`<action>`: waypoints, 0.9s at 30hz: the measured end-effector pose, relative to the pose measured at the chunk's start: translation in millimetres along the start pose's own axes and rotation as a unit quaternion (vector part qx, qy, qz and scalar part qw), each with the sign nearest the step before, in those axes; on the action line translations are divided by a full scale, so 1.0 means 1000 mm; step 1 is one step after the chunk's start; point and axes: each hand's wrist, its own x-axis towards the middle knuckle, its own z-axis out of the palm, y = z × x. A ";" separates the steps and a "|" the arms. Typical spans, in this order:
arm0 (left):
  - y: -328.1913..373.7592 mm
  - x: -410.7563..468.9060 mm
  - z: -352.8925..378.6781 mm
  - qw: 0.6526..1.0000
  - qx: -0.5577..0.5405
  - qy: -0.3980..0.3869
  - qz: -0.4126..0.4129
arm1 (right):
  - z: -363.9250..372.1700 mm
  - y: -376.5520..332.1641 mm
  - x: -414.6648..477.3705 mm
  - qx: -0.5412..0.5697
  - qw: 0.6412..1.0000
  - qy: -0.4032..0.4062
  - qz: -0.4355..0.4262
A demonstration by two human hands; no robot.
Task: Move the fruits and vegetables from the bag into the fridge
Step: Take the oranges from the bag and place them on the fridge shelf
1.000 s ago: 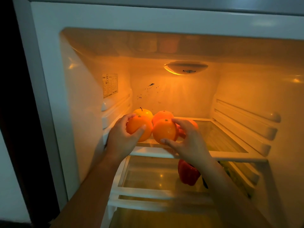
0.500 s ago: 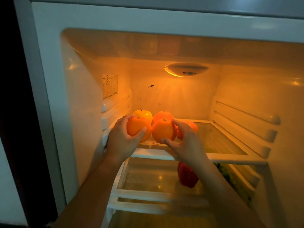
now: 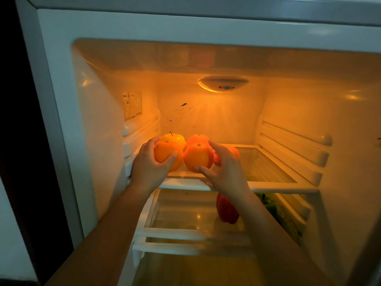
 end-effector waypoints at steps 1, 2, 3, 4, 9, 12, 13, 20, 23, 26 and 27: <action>0.001 0.000 -0.001 1.000 0.006 0.000 0.003 | 0.000 0.000 0.000 -0.007 1.000 -0.001 0.000; 0.003 -0.001 -0.002 1.000 0.016 -0.001 0.009 | 0.000 -0.001 -0.001 -0.015 1.000 -0.001 0.000; 0.003 -0.003 -0.004 1.000 0.027 -0.002 0.016 | 0.000 -0.001 -0.001 -0.021 1.000 0.001 -0.001; 0.004 -0.005 -0.005 0.999 0.038 -0.003 0.025 | -0.001 -0.002 -0.001 -0.023 1.000 0.007 -0.005; 0.008 -0.029 -0.020 0.993 0.080 -0.014 0.084 | -0.015 -0.012 -0.013 0.024 0.999 0.038 -0.026; 0.015 -0.044 -0.031 0.992 0.069 -0.016 0.104 | -0.026 -0.020 -0.029 0.027 0.998 0.038 -0.038; 0.018 -0.049 -0.034 0.992 0.063 -0.015 0.108 | -0.030 -0.022 -0.035 0.023 0.998 0.033 -0.040; 0.021 -0.110 -0.058 0.994 0.007 -0.075 0.074 | -0.041 -0.041 -0.106 -0.026 0.999 -0.036 -0.009; 0.010 -0.154 -0.067 0.994 -0.009 -0.105 0.038 | -0.034 -0.053 -0.154 -0.027 0.997 -0.063 0.034; -0.006 -0.196 -0.086 0.986 -0.017 -0.164 0.014 | -0.026 -0.065 -0.203 -0.020 0.995 -0.083 0.058; -0.010 -0.208 -0.094 0.983 -0.017 -0.181 0.010 | -0.025 -0.071 -0.219 -0.023 0.993 -0.091 0.071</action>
